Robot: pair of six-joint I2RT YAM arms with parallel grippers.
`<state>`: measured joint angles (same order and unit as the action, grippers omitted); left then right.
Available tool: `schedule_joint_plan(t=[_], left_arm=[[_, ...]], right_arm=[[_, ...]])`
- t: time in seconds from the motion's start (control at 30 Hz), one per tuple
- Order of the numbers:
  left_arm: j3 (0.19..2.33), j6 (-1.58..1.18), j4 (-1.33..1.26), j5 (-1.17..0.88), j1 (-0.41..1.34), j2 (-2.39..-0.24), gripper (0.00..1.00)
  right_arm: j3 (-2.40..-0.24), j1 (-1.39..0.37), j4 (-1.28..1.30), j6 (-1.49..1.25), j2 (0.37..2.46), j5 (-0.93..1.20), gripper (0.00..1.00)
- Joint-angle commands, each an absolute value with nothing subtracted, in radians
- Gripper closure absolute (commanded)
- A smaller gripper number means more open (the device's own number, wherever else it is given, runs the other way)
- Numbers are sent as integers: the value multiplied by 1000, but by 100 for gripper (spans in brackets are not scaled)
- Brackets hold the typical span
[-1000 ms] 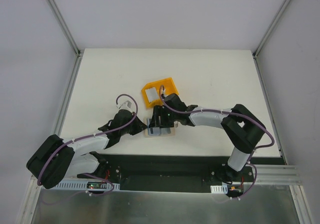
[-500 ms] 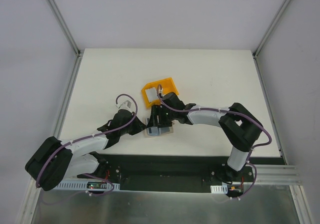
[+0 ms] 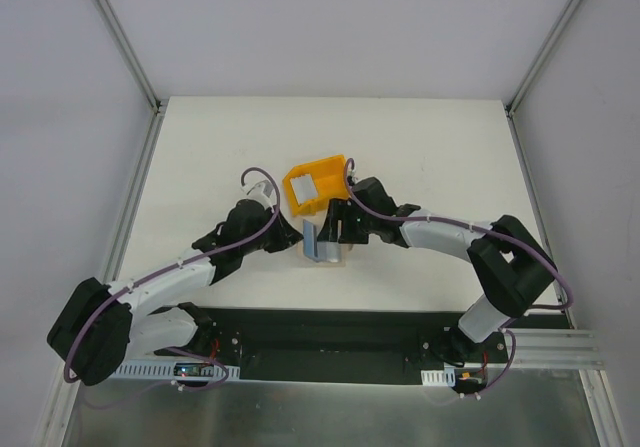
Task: Put the credit cards into the card holder
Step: Turn over the card slot in the card holder.
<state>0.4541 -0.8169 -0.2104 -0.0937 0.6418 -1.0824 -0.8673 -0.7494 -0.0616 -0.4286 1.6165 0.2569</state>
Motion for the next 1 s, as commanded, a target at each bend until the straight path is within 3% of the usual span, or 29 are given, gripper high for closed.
schedule_joint_plan(t=[0.0,0.23,0.5,0.97], left_arm=[[551,-749,-160,-175,650,-1149,100],[646,-713,-114,-196,689,-1264,100],[718,-686,-71,-186,721,-1338,100],[773,-719,-95,-184,765,-1448,100]], right_arm=[[-854,-749,57,-425,1609,175,31],[-824,-749,81,-479,1651,123,41],[-805,-750,28,-483,1681,167,77],[-790,-749,5,-462,1695,204,87]])
